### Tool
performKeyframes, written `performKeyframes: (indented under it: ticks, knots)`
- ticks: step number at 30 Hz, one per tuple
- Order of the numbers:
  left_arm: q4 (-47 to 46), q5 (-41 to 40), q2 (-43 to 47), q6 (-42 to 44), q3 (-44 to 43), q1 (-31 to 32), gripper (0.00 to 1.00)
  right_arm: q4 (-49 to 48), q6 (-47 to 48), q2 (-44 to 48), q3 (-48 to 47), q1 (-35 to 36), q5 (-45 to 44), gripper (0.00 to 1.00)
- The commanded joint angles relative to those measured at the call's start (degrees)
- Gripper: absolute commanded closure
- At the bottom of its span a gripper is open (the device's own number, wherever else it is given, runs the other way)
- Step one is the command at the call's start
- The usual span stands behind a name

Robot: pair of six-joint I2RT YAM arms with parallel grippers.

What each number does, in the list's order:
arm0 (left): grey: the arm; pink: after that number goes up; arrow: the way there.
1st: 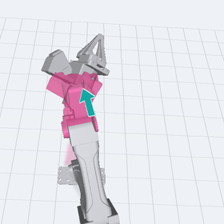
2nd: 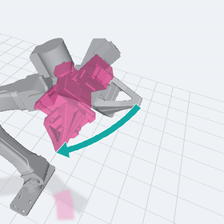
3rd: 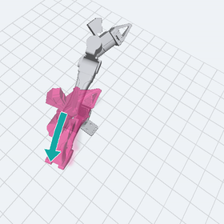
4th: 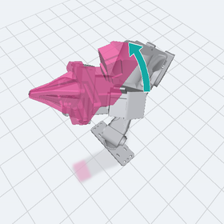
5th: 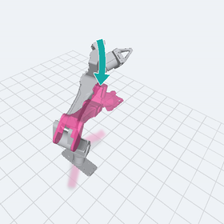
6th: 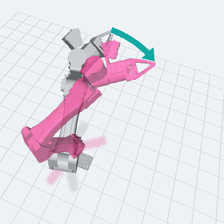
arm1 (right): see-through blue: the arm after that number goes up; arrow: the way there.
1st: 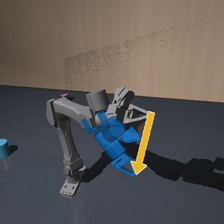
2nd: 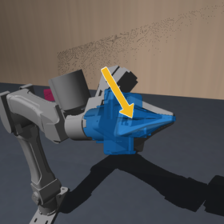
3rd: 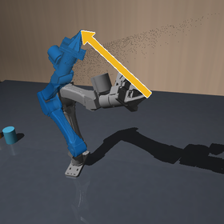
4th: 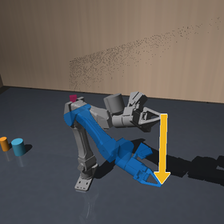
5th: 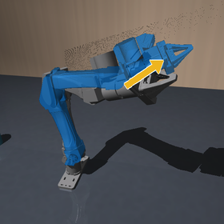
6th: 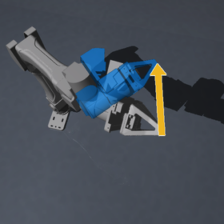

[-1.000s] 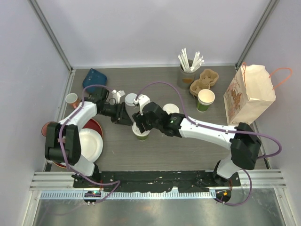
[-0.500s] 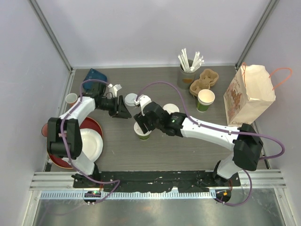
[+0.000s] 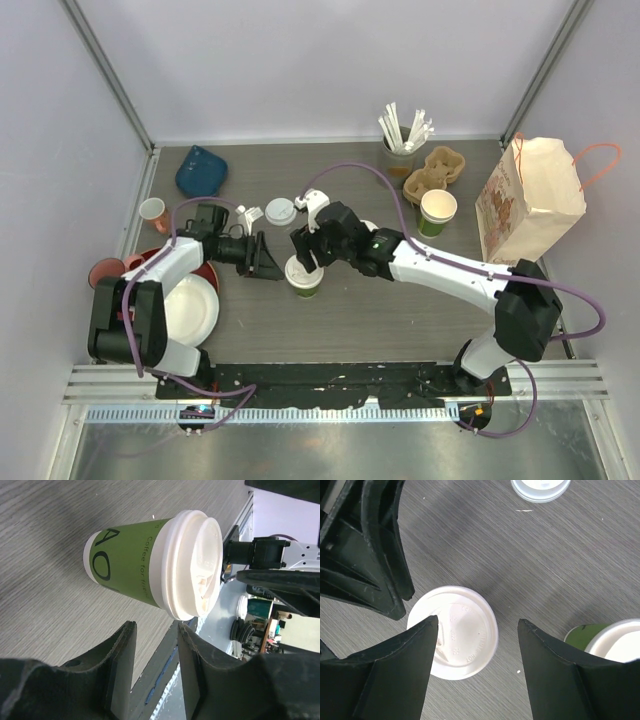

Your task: Pack the takeout coffee

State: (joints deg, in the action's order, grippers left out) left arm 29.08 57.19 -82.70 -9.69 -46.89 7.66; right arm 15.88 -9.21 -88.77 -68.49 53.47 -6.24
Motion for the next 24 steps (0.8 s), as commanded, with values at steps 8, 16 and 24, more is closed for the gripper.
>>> performKeyframes:
  ticks: [8, 16, 24]
  knots:
    - [-11.7, 3.5, 2.7, -6.8, 1.6, 1.1, 0.57, -8.8, -1.0, -0.7, 4.8, -0.3, 0.1, 0.31]
    - [-7.1, 3.8, -5.0, -5.8, -0.7, 1.6, 0.72, -10.5, -3.0, 0.1, 7.5, -0.4, 0.2, 0.33]
    - [-9.1, 1.2, -6.2, -8.0, -0.6, 2.4, 0.73, -12.9, -6.1, 0.4, 11.3, -0.5, 0.7, 0.4]
